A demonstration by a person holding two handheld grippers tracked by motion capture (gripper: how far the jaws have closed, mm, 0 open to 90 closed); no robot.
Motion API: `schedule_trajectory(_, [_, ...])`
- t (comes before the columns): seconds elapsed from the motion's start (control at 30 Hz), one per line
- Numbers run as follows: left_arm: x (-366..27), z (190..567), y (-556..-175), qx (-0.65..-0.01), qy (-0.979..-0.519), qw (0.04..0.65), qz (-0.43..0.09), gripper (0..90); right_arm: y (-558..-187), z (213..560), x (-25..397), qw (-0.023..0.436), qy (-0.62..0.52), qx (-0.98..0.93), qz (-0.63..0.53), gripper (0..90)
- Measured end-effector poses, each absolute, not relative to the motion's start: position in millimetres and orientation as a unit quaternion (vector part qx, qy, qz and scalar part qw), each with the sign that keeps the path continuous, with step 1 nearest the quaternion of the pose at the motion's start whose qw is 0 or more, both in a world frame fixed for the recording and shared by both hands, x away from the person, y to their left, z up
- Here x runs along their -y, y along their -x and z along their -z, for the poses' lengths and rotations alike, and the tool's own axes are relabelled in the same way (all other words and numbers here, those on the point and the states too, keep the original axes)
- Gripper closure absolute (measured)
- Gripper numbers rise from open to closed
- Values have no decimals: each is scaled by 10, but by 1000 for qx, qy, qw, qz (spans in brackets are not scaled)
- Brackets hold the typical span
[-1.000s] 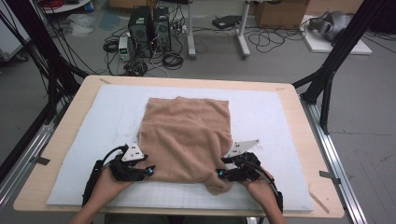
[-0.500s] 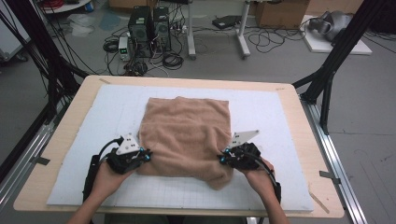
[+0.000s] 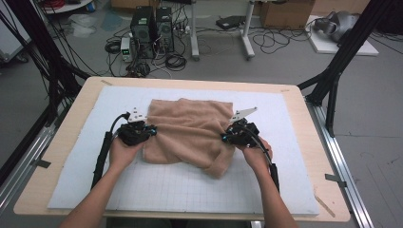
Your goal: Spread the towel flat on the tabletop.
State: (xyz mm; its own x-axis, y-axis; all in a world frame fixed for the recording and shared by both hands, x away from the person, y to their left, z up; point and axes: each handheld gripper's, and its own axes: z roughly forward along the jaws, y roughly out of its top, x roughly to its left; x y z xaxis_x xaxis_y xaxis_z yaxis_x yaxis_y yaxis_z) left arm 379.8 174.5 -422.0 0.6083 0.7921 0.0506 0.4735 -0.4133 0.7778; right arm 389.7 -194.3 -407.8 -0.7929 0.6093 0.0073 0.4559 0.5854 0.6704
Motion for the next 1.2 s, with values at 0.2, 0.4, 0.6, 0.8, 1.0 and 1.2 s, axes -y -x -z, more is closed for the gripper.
schedule_trajectory(0.2, [-1812, 4112, -3741, -392, -808, 382, -220, 691, -3884, 4063, 1993, 112, -309, -875, -355, 700])
schedule_trajectory(0.4, [-1966, 3865, -3479, -374, -795, 415, -237, 599, -3654, 3815, 2119, 137, -306, -856, -393, 625])
schedule_trajectory(0.6, [-1978, 3828, -3152, -338, -809, 419, -235, 577, -3354, 3657, 2089, 133, -268, -864, -404, 618])
schedule_trajectory(0.8, [-1926, 4075, -2904, -316, -833, 399, -216, 528, -3050, 3773, 1927, 100, -233, -882, -398, 592])
schedule_trajectory(1.0, [-1843, 4314, -2870, -309, -853, 382, -175, 501, -2957, 4005, 1826, 81, -230, -895, -373, 550])
schedule_trajectory(1.2, [-1724, 4409, -2928, -302, -866, 359, -174, 568, -3083, 4232, 1753, 54, -249, -895, -366, 559])
